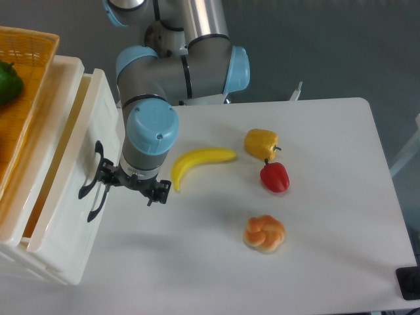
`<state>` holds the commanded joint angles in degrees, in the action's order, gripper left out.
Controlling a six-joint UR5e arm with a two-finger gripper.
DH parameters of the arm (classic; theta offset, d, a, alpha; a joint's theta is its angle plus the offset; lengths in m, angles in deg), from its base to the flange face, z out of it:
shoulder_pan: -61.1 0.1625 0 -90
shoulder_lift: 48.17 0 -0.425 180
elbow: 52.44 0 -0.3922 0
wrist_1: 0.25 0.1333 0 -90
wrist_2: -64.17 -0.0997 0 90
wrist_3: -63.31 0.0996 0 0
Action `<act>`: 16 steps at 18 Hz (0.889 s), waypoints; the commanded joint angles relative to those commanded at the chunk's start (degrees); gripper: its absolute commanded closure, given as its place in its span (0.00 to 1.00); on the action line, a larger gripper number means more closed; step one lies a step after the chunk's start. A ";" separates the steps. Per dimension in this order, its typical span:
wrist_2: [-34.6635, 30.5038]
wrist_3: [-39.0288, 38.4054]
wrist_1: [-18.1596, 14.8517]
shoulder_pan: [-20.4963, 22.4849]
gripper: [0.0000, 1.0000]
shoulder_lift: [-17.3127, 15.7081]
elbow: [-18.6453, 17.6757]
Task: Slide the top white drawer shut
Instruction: 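Press the gripper against the drawer front to seat it fully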
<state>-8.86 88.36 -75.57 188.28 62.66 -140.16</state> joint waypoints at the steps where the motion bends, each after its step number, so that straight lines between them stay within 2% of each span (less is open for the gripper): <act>1: 0.00 -0.09 0.00 0.00 0.00 0.00 0.00; 16: 1.14 -0.09 0.00 -0.26 0.00 0.00 0.00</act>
<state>-7.72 88.27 -75.57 188.01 62.66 -140.16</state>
